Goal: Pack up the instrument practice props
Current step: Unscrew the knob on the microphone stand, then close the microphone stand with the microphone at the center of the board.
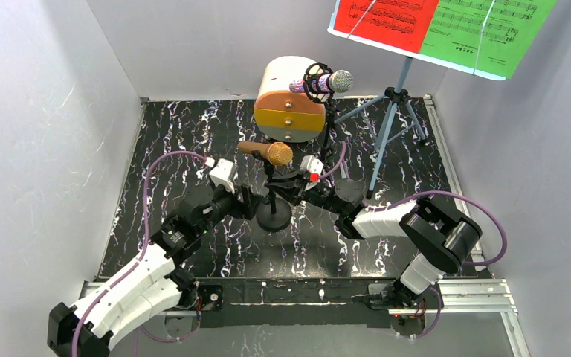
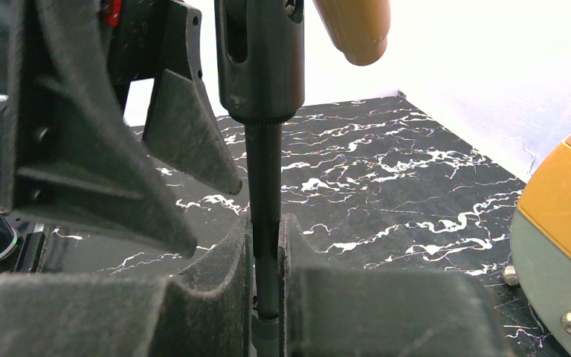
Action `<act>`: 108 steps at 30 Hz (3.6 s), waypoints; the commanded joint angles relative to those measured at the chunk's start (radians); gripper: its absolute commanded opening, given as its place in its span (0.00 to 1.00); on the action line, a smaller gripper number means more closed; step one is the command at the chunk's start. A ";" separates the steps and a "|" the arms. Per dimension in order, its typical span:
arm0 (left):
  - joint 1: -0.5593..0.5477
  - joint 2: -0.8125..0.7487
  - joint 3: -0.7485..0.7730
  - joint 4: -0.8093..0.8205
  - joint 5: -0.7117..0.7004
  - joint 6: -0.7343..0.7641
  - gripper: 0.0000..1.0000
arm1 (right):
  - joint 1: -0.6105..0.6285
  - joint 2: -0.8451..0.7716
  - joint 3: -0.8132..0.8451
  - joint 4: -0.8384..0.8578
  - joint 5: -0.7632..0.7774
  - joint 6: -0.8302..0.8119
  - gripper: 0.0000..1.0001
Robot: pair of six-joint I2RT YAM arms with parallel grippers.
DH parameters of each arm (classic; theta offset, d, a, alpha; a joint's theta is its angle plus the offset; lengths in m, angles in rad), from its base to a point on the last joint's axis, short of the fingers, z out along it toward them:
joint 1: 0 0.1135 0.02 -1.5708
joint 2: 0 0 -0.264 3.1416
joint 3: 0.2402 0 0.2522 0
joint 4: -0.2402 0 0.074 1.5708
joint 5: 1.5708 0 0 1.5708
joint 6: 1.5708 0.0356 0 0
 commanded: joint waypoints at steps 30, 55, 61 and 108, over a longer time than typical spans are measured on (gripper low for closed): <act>-0.552 0.295 -0.269 0.784 -0.603 1.004 0.57 | 0.016 0.042 -0.027 -0.232 -0.062 0.048 0.01; -0.203 0.241 -0.247 0.604 -0.204 0.057 0.00 | 0.016 0.048 -0.019 -0.244 -0.068 0.050 0.01; -0.101 0.325 -0.206 0.580 -0.068 -0.426 0.00 | 0.016 0.042 -0.020 -0.251 -0.064 0.046 0.01; 0.034 0.023 -0.010 0.112 -0.118 -0.447 0.62 | 0.016 0.040 -0.023 -0.258 -0.060 0.026 0.01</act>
